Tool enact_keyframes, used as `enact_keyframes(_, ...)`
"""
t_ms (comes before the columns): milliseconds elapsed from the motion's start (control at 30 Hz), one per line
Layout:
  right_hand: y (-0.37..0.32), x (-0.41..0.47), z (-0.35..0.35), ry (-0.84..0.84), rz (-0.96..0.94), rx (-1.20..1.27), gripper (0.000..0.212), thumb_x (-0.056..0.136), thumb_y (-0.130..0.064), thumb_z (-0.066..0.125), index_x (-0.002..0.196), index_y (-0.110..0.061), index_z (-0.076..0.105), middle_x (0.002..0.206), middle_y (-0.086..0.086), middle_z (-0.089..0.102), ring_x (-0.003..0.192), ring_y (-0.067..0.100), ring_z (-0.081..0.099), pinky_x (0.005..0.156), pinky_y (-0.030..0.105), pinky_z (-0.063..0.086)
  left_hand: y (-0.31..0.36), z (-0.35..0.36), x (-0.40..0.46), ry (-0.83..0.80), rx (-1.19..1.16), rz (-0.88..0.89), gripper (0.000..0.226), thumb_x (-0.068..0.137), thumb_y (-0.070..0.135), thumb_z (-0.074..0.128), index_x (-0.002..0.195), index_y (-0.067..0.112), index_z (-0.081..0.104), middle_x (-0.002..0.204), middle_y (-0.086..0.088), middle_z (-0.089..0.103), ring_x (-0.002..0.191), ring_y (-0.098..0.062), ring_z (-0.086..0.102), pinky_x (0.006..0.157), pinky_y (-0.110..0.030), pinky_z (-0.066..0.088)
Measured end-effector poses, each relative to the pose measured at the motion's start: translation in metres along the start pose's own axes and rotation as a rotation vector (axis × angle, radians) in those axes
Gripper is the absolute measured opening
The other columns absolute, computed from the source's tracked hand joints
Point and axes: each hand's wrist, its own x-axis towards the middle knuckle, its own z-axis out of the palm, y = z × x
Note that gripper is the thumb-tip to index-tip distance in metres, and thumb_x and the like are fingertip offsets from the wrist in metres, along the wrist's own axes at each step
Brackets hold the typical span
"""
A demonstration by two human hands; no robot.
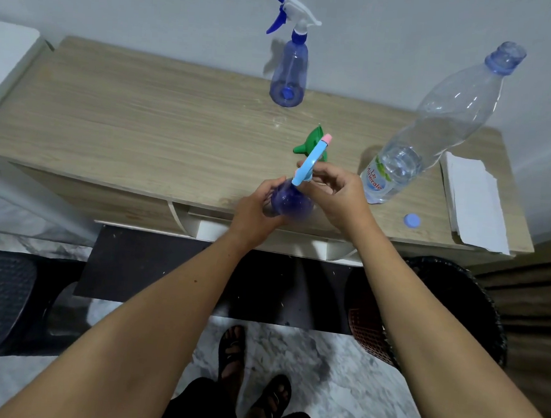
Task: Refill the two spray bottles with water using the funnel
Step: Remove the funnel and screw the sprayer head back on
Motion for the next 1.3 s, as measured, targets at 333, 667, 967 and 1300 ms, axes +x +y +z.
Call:
enact_keyframes(333, -0.003, -0.002, 0.0, -0.063, 0.01, 0.056, 0.036, 0.087, 0.001, 0.082, 0.12, -0.009, 0.074, 0.118, 0.008, 0.078, 0.1, 0.006, 0.072, 0.099, 0.025, 0.057, 0.0, 0.001, -0.001, -0.006, -0.015, 0.009, 0.093, 0.062, 0.03, 0.099, 0.144, 0.021, 0.056, 0.14, 0.002, 0.068, 0.127, -0.015, 0.067, 0.109, -0.046, 0.055)
enact_keyframes(667, -0.005, 0.002, -0.001, -0.03, 0.036, 0.073, 0.032, 0.079, 0.004, 0.087, 0.102, -0.011, 0.07, 0.097, 0.009, 0.078, 0.09, 0.012, 0.074, 0.091, 0.032, 0.061, 0.001, 0.001, -0.002, -0.001, -0.038, -0.011, 0.093, 0.056, 0.042, 0.098, 0.137, 0.023, 0.057, 0.134, 0.002, 0.072, 0.121, -0.013, 0.07, 0.106, -0.048, 0.057)
enact_keyframes(967, 0.004, 0.002, 0.008, 0.062, -0.168, -0.148, 0.022, 0.085, -0.007, 0.084, 0.105, -0.003, 0.075, 0.091, -0.003, 0.077, 0.084, 0.003, 0.073, 0.083, 0.026, 0.059, 0.0, 0.001, -0.002, 0.024, -0.008, 0.007, 0.093, 0.057, 0.048, 0.098, 0.138, 0.029, 0.056, 0.132, 0.004, 0.072, 0.12, -0.015, 0.07, 0.103, -0.05, 0.058)
enact_keyframes(1300, 0.005, -0.004, 0.015, 0.153, -0.149, -0.169, 0.023, 0.083, -0.01, 0.087, 0.102, -0.011, 0.074, 0.098, -0.003, 0.078, 0.089, 0.002, 0.074, 0.082, 0.019, 0.059, 0.006, 0.004, -0.005, 0.046, 0.096, 0.012, 0.093, 0.057, 0.052, 0.095, 0.137, 0.028, 0.055, 0.131, 0.007, 0.072, 0.119, -0.014, 0.07, 0.1, -0.044, 0.059)
